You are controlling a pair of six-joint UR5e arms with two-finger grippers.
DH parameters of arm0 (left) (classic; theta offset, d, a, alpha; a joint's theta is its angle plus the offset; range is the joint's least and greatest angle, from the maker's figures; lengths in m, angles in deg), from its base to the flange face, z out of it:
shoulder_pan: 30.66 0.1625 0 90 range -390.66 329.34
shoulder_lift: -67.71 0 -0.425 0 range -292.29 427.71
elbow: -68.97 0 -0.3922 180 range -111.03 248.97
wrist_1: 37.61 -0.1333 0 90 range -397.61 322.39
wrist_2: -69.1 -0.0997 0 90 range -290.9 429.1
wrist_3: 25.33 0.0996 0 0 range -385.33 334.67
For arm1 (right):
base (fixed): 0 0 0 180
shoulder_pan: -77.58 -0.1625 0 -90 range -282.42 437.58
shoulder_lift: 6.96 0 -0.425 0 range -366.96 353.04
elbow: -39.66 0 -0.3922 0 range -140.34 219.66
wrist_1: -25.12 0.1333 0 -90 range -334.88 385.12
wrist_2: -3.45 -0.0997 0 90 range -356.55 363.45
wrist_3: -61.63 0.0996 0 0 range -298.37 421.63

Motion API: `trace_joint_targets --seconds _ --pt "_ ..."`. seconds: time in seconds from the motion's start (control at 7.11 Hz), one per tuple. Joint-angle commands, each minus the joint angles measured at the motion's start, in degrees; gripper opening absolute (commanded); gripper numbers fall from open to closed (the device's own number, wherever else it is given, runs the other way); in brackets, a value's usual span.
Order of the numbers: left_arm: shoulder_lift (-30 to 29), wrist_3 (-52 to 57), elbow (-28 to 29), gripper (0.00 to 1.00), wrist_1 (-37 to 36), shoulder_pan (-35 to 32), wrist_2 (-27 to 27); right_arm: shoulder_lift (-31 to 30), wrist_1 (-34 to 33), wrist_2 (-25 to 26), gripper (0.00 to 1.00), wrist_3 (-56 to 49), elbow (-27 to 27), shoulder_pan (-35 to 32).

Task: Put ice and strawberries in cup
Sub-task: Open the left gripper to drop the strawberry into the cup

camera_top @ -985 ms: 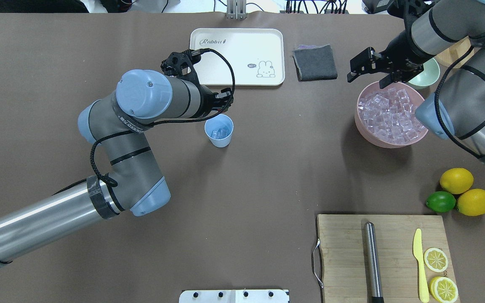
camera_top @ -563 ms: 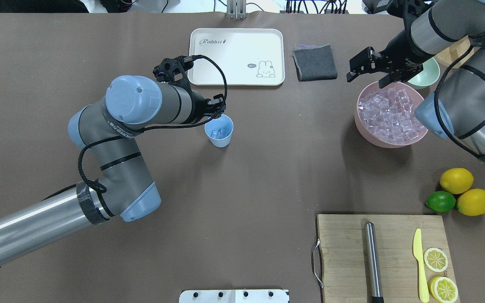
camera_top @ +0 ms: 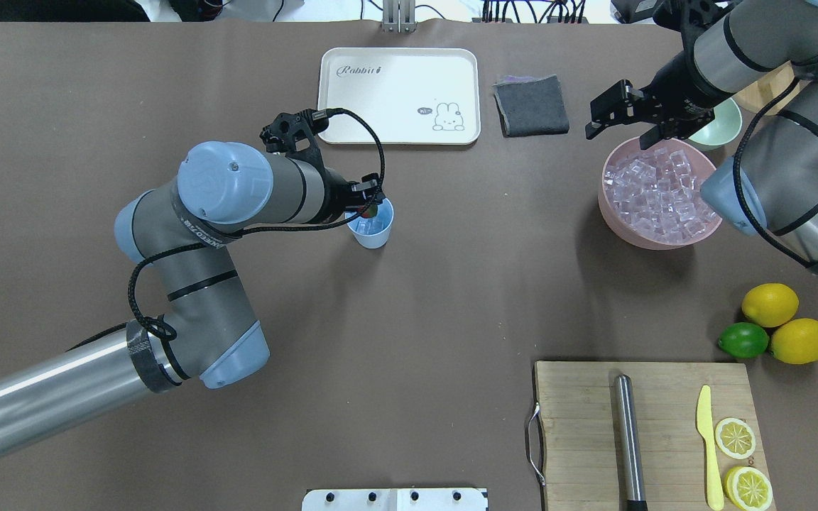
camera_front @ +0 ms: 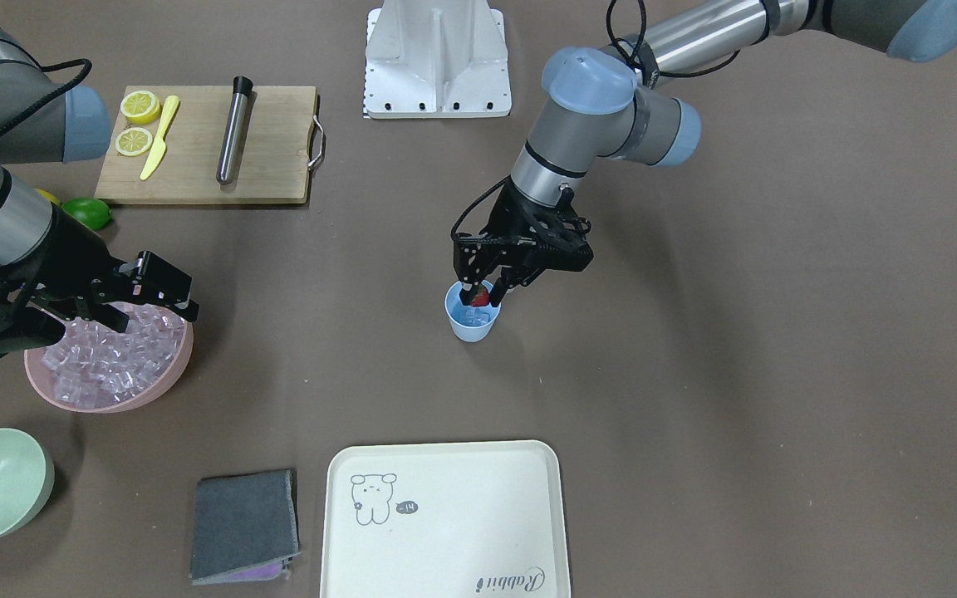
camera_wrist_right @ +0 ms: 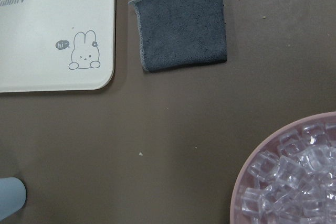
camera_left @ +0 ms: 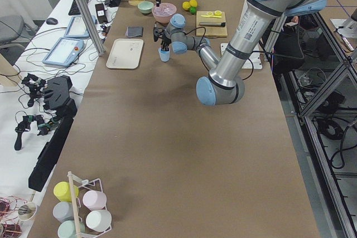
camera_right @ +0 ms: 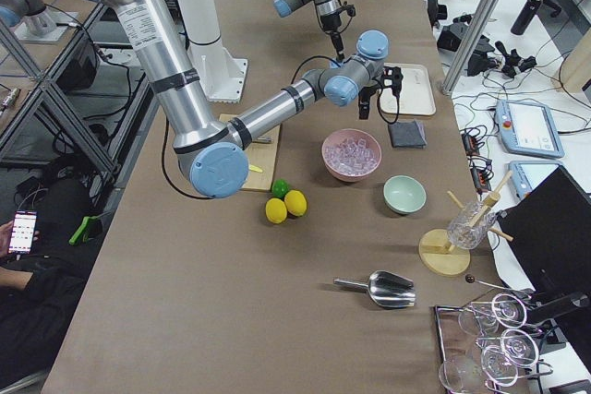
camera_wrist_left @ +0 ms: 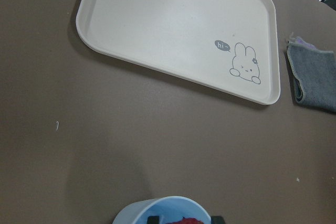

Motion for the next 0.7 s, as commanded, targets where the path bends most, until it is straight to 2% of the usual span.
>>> trace_joint_targets --seconds 0.0,0.14,0.28,0.42,0.56 --pt "0.07 0.02 -0.01 0.97 0.0 0.93 -2.59 0.17 0.0 0.0 0.99 0.31 0.11 0.0" --pt "-0.02 0.2 -2.01 0.97 -0.78 0.59 -2.08 0.26 -0.09 -0.35 0.99 0.14 0.12 -0.52" --pt "-0.02 1.76 -4.12 0.97 -4.53 -2.02 -1.29 0.35 -0.61 -0.79 0.99 -0.21 0.12 -2.01" --pt "0.24 7.96 -7.19 0.98 -9.62 -7.18 4.72 0.26 -0.88 -0.97 0.99 -0.56 -0.06 -3.41" --pt "3.55 17.42 -9.92 0.98 -11.32 -11.41 9.39 -0.09 -0.96 -0.79 0.99 -3.35 -0.5 -4.82"
